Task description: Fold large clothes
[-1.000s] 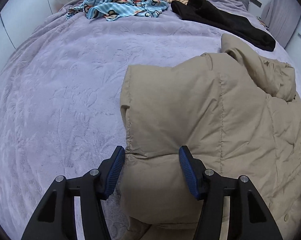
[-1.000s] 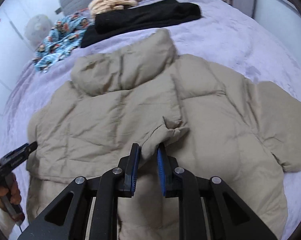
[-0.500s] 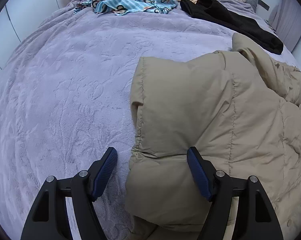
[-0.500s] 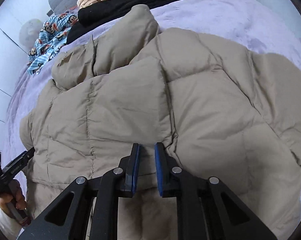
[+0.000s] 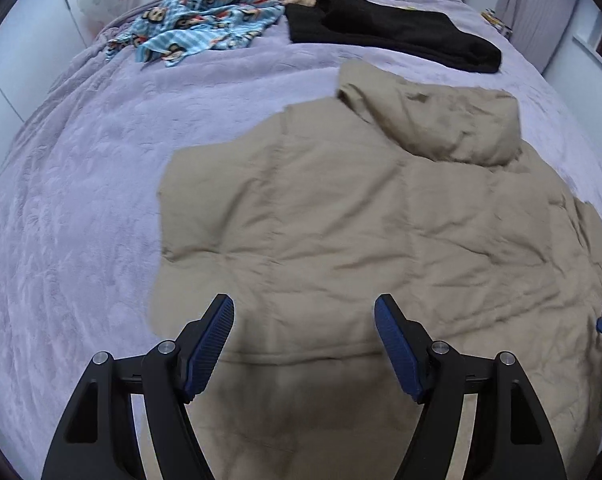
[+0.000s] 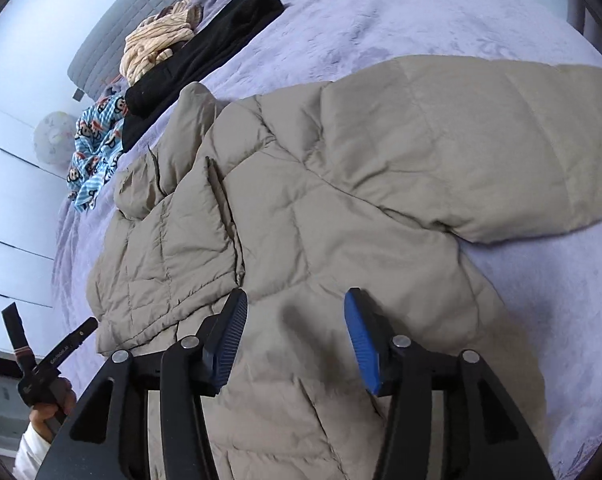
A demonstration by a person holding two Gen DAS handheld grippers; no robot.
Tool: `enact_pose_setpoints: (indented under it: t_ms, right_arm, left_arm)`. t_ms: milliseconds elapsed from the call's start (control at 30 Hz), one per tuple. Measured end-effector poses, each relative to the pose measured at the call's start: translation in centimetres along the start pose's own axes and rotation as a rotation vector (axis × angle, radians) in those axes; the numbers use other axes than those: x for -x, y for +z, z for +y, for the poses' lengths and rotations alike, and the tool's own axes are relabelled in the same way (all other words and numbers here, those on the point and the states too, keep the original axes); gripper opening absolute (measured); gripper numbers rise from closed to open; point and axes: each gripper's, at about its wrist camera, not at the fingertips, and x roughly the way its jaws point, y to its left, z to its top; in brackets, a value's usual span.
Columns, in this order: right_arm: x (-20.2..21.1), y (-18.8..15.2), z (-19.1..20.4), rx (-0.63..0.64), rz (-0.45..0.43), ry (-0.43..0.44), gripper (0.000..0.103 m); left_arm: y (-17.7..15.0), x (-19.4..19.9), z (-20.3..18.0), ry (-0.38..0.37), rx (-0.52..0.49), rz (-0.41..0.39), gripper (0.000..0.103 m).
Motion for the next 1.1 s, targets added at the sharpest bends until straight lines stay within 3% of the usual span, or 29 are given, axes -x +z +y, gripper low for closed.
enact_pose_setpoints:
  t_ms: [67, 133, 233, 333, 400, 433, 467, 700, 900, 1100]
  right_arm:
    - [0.6, -0.3, -1.5, -0.037, 0.010, 0.018, 0.057]
    - [1.3, -0.4, -3.2, -0.082, 0.014, 0.028, 0.070]
    - [2.7, -0.4, -6.0, -0.133, 0.000, 0.033, 0.080]
    - [4.2, -0.2, -9.1, -0.182, -0.026, 0.026, 0.083]
    - [4.9, -0.1, -11.3, -0.226, -0.034, 0.031, 0.089]
    - [5.2, 0.0, -12.4, -0.247, -0.041, 0.038, 0.097]
    - [5.6, 0.1, -13.4, -0.266, -0.047, 0.045, 0.102]
    - [7.6, 1.4, -20.2, -0.415, -0.148, 0.053, 0.103]
    - [8.4, 3.3, -26.8, -0.626, -0.213, 0.183, 0.103]
    - [8.6, 5.9, -30.7, -0.764, -0.335, 0.316, 0.103]
  left_arm:
    - [-0.7, 0.2, -3.0, -0.030, -0.031, 0.018, 0.074]
    - [-1.4, 0.4, -6.1, -0.056, -0.065, 0.029, 0.074]
    - [-2.2, 0.6, -10.0, -0.085, -0.099, 0.040, 0.074]
    - [-2.7, 0.5, -13.3, -0.104, -0.127, 0.059, 0.074]
    - [-3.0, 0.4, -15.1, -0.113, -0.141, 0.069, 0.087]
    - [-3.2, 0.5, -15.9, -0.113, -0.146, 0.064, 0.103]
    - [-3.4, 0.7, -16.4, -0.106, -0.151, 0.047, 0.103]
    - [-3.4, 0.5, -19.6, -0.092, -0.191, 0.062, 0.103]
    - [-3.6, 0.0, -21.3, -0.101, -0.256, 0.078, 0.103]
    - [-3.3, 0.5, -21.4, -0.118, -0.214, 0.074, 0.103]
